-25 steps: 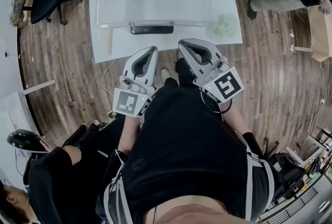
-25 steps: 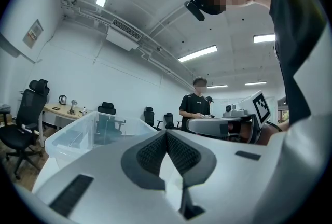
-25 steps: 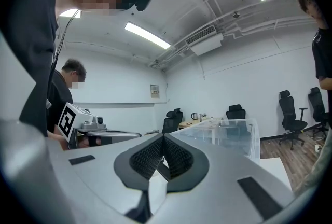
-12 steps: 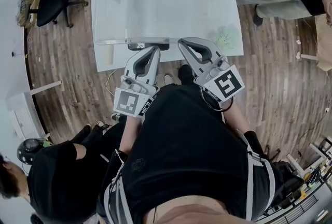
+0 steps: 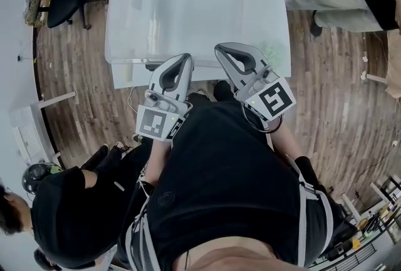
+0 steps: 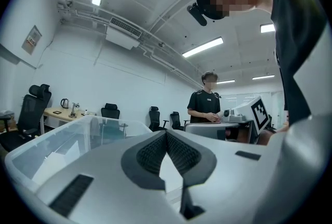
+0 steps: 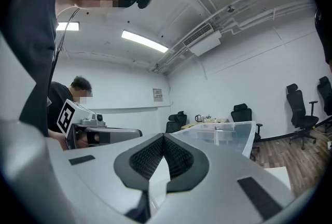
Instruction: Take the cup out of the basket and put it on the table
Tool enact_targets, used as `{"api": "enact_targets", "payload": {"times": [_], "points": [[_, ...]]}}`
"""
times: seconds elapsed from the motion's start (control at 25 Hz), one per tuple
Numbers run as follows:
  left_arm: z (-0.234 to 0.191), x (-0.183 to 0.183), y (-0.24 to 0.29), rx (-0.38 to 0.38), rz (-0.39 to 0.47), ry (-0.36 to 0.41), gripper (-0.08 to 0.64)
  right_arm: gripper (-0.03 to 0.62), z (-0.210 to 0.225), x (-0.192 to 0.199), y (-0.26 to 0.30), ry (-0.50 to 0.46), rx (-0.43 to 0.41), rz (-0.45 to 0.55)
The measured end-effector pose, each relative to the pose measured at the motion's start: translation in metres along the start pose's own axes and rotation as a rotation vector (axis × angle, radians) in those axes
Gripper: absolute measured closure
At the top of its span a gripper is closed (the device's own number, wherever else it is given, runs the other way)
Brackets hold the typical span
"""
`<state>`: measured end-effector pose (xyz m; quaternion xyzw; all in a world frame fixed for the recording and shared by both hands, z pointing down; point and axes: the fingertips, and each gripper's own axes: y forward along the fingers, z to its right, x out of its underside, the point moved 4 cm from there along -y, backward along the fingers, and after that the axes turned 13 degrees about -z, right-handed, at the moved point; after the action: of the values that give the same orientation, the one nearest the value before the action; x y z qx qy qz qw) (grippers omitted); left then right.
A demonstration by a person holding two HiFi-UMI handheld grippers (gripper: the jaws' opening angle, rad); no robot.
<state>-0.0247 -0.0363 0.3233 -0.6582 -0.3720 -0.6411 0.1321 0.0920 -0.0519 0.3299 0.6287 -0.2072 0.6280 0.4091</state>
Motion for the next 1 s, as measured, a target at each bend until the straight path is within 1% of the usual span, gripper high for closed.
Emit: {"api": "enact_targets", "payload": {"times": [0.2, 0.4, 0.56, 0.84, 1.0], "points": [[0.000, 0.002, 0.011, -0.029, -0.021, -0.013, 0.541, 0.577, 0.016, 0.006, 0.005, 0.011, -0.034, -0.016], [-0.015, 0.000, 0.014, -0.047, -0.025, -0.018, 0.541, 0.577, 0.018, 0.003, 0.019, 0.030, -0.050, -0.014], [-0.028, -0.002, 0.018, -0.026, -0.023, -0.013, 0.541, 0.576, 0.014, 0.006, 0.032, 0.030, -0.042, -0.042], [-0.055, -0.012, 0.019, 0.024, -0.010, 0.004, 0.541, 0.576, 0.009, -0.011, 0.055, 0.029, 0.005, -0.025], [-0.073, -0.013, 0.017, 0.037, -0.009, 0.004, 0.541, 0.575, 0.009, -0.013, 0.072, 0.019, 0.022, -0.059]]}}
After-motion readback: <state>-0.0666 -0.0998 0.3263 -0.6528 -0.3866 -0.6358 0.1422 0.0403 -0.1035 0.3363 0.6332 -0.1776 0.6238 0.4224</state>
